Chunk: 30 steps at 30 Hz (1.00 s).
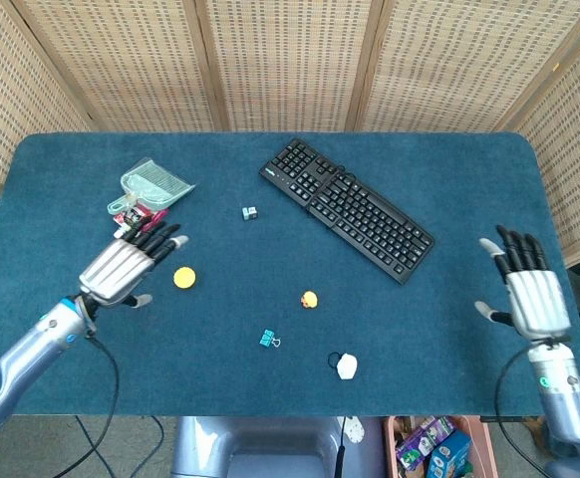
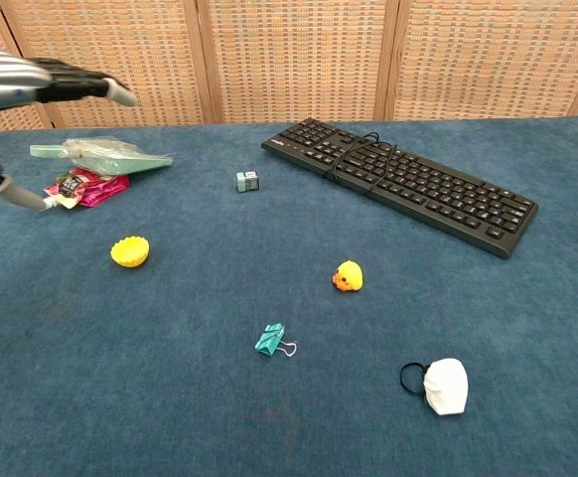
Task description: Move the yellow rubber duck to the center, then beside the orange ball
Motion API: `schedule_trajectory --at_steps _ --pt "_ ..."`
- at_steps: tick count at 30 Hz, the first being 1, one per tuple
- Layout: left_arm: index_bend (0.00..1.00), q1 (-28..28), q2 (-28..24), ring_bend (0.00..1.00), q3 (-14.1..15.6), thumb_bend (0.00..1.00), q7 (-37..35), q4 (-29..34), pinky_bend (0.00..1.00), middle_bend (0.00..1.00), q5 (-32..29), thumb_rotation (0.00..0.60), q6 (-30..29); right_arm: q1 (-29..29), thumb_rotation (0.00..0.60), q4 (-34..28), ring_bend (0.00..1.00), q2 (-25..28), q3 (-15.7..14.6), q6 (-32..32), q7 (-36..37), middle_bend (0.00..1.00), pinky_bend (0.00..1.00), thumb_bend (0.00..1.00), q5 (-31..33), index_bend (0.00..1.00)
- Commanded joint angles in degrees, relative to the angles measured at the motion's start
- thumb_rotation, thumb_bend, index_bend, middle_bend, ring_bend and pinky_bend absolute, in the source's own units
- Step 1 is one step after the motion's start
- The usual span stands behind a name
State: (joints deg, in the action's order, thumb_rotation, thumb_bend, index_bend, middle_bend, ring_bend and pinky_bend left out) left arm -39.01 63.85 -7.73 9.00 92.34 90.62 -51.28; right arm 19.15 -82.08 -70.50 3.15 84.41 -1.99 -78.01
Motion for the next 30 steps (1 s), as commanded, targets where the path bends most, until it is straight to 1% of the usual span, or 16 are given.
schedule_trajectory --at_steps 1,6,11,15,17,21,23,25,27,30 --pt "0.00 -6.9 4.6 0.00 -0.6 0.00 -2.7 -3.3 0.00 0.00 3.3 0.600 6.0 -2.8 0.600 0.2 0.00 0.0 -0.6 2.2 0.7 0.00 0.00 0.00 -0.2 0.00" --pt "0.00 -11.2 8.8 0.00 -1.5 0.00 -0.6 -5.2 0.00 0.00 2.1 0.600 10.2 -4.0 0.600 -1.2 0.00 0.7 -0.1 2.7 0.0 0.00 0.00 0.00 0.1 0.00" --pt "0.01 -16.4 15.4 0.00 -3.1 0.00 4.2 -8.7 0.00 0.00 -1.7 0.600 15.9 -5.3 0.600 -3.2 0.00 2.1 0.6 2.8 -0.3 0.00 0.00 0.00 0.7 0.00" --pt "0.04 -20.0 21.1 0.00 -3.9 0.00 8.6 -13.1 0.00 0.00 -5.2 0.600 19.0 -6.1 0.600 -4.0 0.00 3.0 1.0 2.9 -0.3 0.00 0.00 0.00 0.6 0.00" --pt "0.05 -22.9 26.1 0.00 -4.5 0.00 11.1 -17.5 0.00 0.00 -7.8 0.600 21.8 -6.3 0.600 -4.0 0.00 3.3 1.1 1.9 0.0 0.00 0.00 0.00 1.0 0.00" --pt "0.11 -25.6 30.5 0.00 -4.8 0.00 13.2 -22.1 0.00 0.00 -10.9 0.600 23.7 -6.7 0.600 -4.0 0.00 3.5 1.5 1.3 -0.7 0.00 0.00 0.00 1.3 0.00" --pt "0.15 -27.1 32.4 0.00 -4.7 0.02 14.0 -24.2 0.00 0.00 -12.1 0.600 24.6 -7.0 0.600 -4.2 0.00 3.7 1.9 1.3 -0.7 0.00 0.00 0.00 1.6 0.00" --pt "0.19 -28.5 34.3 0.00 -4.8 0.06 14.5 -26.3 0.00 0.00 -13.2 0.600 25.2 -7.4 0.600 -4.4 0.00 4.0 2.3 1.4 -0.5 0.00 0.00 0.00 1.9 0.00" --pt "0.21 -29.3 35.2 0.00 -4.9 0.10 14.7 -27.4 0.00 0.00 -14.2 0.600 25.4 -7.6 0.600 -4.5 0.00 4.1 2.6 1.4 -0.4 0.00 0.00 0.00 1.9 0.00" --pt "0.25 -30.1 36.2 0.00 -4.8 0.13 14.6 -28.7 0.00 0.00 -15.3 0.600 25.1 -7.9 0.600 -4.6 0.00 4.3 3.0 1.4 -0.3 0.00 0.00 0.00 1.8 0.00"
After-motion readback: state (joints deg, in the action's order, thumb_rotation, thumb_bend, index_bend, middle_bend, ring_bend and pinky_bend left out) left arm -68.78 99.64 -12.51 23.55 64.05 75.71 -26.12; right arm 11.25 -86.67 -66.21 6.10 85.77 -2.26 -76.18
